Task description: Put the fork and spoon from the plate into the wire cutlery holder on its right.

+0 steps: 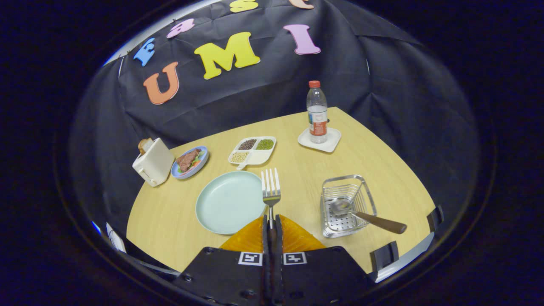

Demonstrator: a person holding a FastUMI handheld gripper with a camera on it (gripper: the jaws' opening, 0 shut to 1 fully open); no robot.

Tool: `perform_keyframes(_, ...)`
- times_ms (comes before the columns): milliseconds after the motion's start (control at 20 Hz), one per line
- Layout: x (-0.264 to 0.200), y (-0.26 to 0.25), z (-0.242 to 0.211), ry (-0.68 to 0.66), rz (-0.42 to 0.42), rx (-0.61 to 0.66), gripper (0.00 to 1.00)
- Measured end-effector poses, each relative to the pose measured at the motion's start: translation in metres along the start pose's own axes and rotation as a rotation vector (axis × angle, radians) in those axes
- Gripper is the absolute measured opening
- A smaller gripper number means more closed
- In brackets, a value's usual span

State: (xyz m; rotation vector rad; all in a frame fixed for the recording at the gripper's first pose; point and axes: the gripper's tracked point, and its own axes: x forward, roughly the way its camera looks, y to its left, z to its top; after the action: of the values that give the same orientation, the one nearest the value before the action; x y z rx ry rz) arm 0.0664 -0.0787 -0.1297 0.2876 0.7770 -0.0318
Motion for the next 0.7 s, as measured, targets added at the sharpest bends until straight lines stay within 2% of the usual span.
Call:
perform_keyframes(300,-0.030,-0.050,0.006,-0.030,-0.022,0.046,0.03)
perform_keyframes(700,-0.047,-0.069,-0.003,-0.032,-0.023,0.054,0.03)
